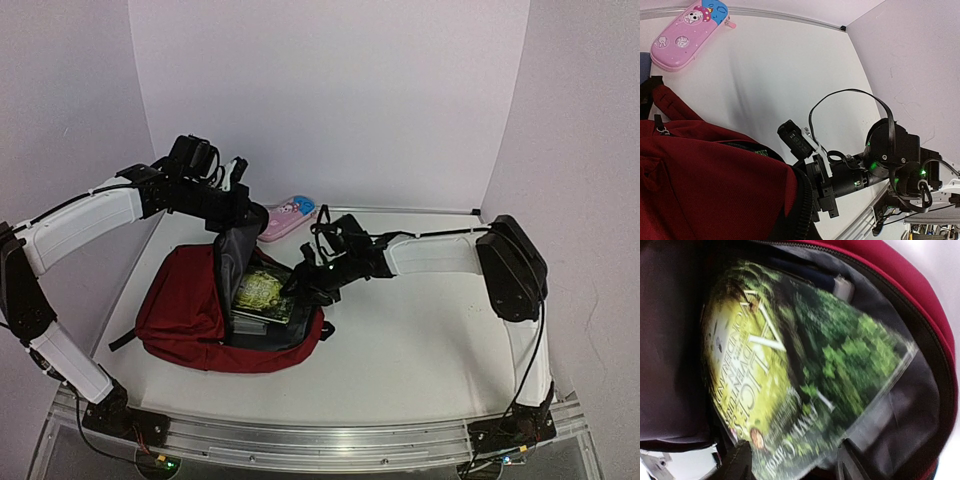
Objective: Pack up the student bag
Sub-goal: Place the book in the student bag, then adjust the student bag at the center of the board.
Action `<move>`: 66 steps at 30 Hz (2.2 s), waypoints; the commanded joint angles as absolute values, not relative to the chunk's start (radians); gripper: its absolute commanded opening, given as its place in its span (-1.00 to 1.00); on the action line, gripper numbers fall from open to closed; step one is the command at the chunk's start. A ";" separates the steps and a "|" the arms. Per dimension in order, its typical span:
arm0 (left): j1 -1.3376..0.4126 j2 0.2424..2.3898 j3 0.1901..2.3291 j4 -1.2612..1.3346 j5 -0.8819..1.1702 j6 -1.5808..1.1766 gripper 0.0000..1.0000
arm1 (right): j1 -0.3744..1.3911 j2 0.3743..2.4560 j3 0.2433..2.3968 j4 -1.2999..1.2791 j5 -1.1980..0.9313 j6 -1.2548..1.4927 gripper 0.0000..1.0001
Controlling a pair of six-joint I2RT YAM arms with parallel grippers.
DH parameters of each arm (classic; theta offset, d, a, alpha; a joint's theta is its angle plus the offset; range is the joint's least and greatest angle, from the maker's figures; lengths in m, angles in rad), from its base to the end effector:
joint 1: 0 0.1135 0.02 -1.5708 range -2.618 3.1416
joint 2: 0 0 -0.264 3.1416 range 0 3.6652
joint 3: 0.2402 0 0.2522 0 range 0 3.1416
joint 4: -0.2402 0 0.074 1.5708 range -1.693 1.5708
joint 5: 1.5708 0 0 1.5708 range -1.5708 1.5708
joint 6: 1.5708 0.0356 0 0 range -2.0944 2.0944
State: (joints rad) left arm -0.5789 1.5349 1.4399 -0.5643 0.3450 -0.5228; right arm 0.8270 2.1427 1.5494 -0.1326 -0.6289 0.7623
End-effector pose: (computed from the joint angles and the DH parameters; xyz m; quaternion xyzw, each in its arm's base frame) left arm 0.2822 -0.1989 0.3480 0.1003 0.8821 -0.3583 0.2888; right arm 0.3072 0.3648 0.1800 -0.1548 0.8628 0.4759 0.0718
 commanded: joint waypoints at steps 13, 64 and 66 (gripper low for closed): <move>-0.585 1.540 1.511 -0.461 0.385 -0.505 -0.99 | 0.903 2.337 1.874 -0.110 -0.648 0.764 -0.40; -0.617 1.855 1.729 -0.336 0.555 -0.563 -0.99 | 0.360 1.561 1.056 -0.431 -0.634 0.219 -1.00; -0.619 1.923 1.799 -0.332 0.584 -0.566 -0.99 | 0.348 1.476 0.954 -0.431 -0.658 0.197 -1.00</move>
